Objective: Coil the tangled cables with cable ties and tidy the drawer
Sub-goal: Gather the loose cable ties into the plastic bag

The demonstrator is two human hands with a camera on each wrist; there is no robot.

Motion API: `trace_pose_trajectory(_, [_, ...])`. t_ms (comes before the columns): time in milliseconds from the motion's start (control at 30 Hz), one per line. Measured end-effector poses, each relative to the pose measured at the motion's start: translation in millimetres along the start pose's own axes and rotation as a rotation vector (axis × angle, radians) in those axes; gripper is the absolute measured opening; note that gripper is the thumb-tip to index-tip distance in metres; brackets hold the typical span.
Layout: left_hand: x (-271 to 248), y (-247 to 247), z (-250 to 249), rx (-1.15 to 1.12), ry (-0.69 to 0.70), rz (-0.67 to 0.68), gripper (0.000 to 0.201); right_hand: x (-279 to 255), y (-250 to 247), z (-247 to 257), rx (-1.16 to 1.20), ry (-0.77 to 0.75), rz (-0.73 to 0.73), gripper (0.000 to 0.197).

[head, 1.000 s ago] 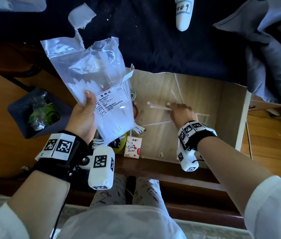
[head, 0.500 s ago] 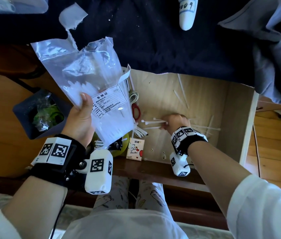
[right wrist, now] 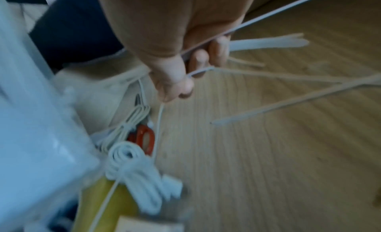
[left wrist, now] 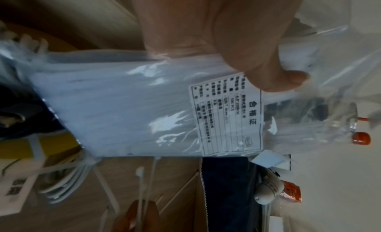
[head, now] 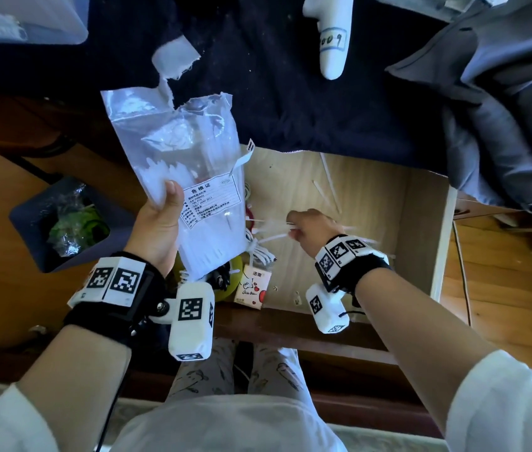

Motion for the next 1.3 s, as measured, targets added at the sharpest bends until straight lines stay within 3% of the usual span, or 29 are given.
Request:
trace_pose_trajectory(200, [7,-13,6,-0.014,-0.031,-0.052,0.119,-9,-3,9,-0.078,0.004,0.121,0.015])
trace_pose_trajectory(267, [6,-18,1,0.023,-0.048,-0.068,0.097,-16,-14,23,-0.033,-0.016,0.107,0.019])
trace_pose_trajectory(367, [6,-22,-11,0.008,-0.037,-0.076,0.044,-25,-35,46,0.012,-0.065,0.06,0.018])
trace_pose_trajectory(400, [7,-23,-14,-0.003,-0.029,-0.072,0.038,-28,-45,50,0.054,-0.06,0.032,0.018])
trace_pose_trajectory(600, [6,-23,-35,-0.014,-0.029,-0.047,0.038,-43,-91,34,0.184,0.044,-0.084,0.015])
trace_pose_trajectory(833, [6,-26,-33,0.068,-0.066,-0.074,0.045,-63,-81,-44,0.751,0.237,-0.28,0.03])
trace_pose_trajectory(967, [4,-18,-18,0.136,-0.191,-0.068,0.058,-78,-76,-52,1.039,0.244,-0.294,0.037])
trace_pose_trajectory(1067, [5,-1,-12,0.086,-0.249,0.015,0.096,-80,-76,-45,1.109,0.218,-0.29,0.04])
trace_pose_trajectory(1200, [4,31,-15,0.009,-0.233,0.205,0.086,-78,-73,-33,1.097,0.134,-0.258,0.04])
trace_pose_trajectory(1300, [3,48,-20,-0.033,-0.222,0.364,0.129,-77,-66,-20,1.107,0.046,-0.136,0.039])
Point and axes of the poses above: each hand's wrist, its own x-axis towards the middle knuckle, its own y-axis out of the palm, z = x × y, the point moved 8 cm from there along x, towards the middle knuckle, and after that the axes turned 7 degrees about y, right-handed, at the moved point
